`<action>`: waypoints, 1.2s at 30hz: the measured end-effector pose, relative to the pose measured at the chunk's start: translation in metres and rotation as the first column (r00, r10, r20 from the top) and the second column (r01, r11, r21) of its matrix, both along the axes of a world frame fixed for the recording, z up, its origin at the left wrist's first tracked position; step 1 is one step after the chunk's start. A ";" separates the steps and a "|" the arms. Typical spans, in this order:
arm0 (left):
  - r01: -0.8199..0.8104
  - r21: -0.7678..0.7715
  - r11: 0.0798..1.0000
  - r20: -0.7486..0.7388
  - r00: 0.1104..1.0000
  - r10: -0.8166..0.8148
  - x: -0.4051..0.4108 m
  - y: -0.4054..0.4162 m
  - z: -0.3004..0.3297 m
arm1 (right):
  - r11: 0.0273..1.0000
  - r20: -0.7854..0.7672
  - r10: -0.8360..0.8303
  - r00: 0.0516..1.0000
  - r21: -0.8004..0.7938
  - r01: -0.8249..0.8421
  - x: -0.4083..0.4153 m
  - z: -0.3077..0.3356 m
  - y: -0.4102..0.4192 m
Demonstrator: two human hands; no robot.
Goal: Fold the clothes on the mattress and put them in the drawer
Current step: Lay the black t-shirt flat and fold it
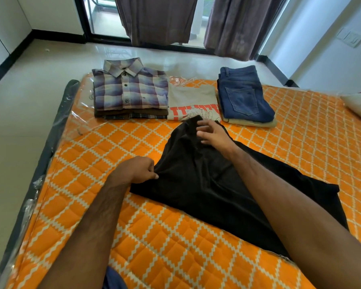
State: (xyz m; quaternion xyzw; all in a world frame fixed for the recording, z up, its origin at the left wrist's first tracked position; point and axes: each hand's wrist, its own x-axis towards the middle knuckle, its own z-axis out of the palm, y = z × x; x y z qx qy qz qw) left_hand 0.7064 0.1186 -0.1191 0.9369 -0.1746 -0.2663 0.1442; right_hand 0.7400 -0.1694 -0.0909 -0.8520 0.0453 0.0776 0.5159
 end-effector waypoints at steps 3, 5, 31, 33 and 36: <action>-0.002 0.001 1.000 -0.009 1.000 0.002 0.000 0.000 0.003 | 0.961 -0.055 0.106 0.993 -0.251 -0.117 -0.020 -0.013 -0.017; -0.003 0.007 1.000 -0.016 1.000 0.003 -0.001 0.000 0.005 | 0.951 -0.141 0.168 0.976 -0.238 -0.199 -0.031 -0.017 -0.025; -0.131 -0.443 0.887 -0.427 0.901 -0.080 -0.028 -0.049 -0.006 | 0.911 -0.292 0.111 0.950 -0.352 -0.215 0.009 -0.040 0.015; -0.258 -0.470 0.844 -0.487 0.873 -0.005 -0.027 -0.049 -0.008 | 0.934 -0.197 0.183 0.963 -0.271 -0.233 0.003 -0.034 0.014; -0.455 -0.473 0.754 -0.610 0.787 0.093 -0.026 -0.049 -0.004 | 0.952 -0.011 0.240 0.971 -0.191 -0.237 -0.009 -0.017 0.008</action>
